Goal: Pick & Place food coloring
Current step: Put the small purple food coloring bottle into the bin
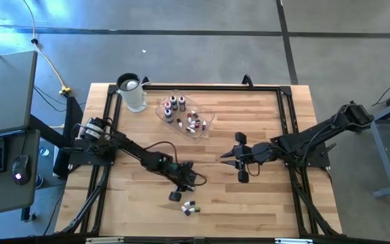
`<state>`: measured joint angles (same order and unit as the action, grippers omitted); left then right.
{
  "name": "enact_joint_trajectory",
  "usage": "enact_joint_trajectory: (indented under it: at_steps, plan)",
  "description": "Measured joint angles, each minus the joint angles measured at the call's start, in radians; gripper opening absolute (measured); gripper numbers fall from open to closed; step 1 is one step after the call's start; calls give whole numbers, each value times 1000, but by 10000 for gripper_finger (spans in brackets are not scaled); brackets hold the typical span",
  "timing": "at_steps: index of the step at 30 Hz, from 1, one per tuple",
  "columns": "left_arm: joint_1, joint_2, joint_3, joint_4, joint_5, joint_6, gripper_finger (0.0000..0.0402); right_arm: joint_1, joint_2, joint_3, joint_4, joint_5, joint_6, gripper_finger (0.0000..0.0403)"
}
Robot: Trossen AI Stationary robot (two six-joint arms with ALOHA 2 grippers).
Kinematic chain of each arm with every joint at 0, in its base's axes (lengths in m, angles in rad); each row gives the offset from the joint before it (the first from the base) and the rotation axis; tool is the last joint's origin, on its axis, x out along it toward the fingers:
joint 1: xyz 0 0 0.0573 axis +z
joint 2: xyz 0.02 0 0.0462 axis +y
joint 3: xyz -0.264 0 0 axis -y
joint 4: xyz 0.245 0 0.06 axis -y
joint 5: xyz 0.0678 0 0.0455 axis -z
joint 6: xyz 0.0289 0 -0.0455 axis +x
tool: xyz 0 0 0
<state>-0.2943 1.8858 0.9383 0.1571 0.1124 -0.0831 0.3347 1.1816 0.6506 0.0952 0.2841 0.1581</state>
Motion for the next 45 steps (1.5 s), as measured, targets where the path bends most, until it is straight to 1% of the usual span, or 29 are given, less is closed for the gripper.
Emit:
enact_joint_trajectory:
  at_steps: [3, 6, 9, 12, 15, 17, 19, 21, 22, 23, 25, 28, 30, 32, 34, 35, 37, 38, 41, 45]
  plan:
    - [12, -11, 49, -104, -25, 1, 73, 0, 0, 0, 0, 0, 0, 85]
    - [28, -40, 145, -308, -104, 4, 84, 0, 0, 0, 0, 0, 0, 85]
    - [29, -82, 283, -571, -252, 41, 87, 0, 0, 0, 4, -4, 2, 84]
    - [26, -91, 435, -860, -442, 103, 86, 0, 0, 0, 3, -4, 2, 84]
    - [37, -94, 571, -1067, -589, 148, 84, 0, 1, 0, -1, -4, 26, 84]
    - [61, -96, 642, -1176, -651, 176, 83, 0, 1, 0, -2, -5, 45, 84]
    - [104, -106, 682, -1253, -679, 204, 83, 0, 1, 0, -2, -5, 53, 84]
    - [171, -129, 688, -1264, -660, 238, 83, 0, 1, 0, -2, -6, 53, 84]
    - [214, -142, 681, -1261, -629, 244, 83, 1, 1, 0, -3, -6, 53, 84]
    - [260, -156, 671, -1244, -581, 244, 83, 2, 1, 0, -3, -5, 53, 84]
    - [356, -179, 637, -1186, -442, 248, 83, 2, 1, 0, -6, -6, 52, 84]
    - [486, -185, 564, -1030, -250, 264, 83, 2, 1, 0, -8, -5, 46, 84]
    - [561, -183, 510, -934, -158, 262, 83, 2, 1, 0, -8, -4, 44, 84]
    - [611, -157, 461, -836, -100, 263, 83, 2, 1, 0, -8, -4, 43, 84]
    - [656, -137, 408, -819, -72, 258, 83, 2, 1, 0, -9, -4, 43, 84]
    - [669, -128, 391, -809, -70, 251, 83, 2, 1, 0, -8, -4, 43, 84]
    - [686, -114, 363, -740, -72, 223, 83, 2, 1, 0, -9, -4, 43, 84]
    - [694, -108, 347, -740, -76, 201, 83, 2, 1, 0, -9, -3, 43, 84]
    - [700, -74, 326, -729, -121, 128, 86, 2, 1, 0, -9, -3, 43, 84]
    - [700, -49, 328, -725, -176, 81, 87, 2, 1, 0, -8, -1, 43, 84]
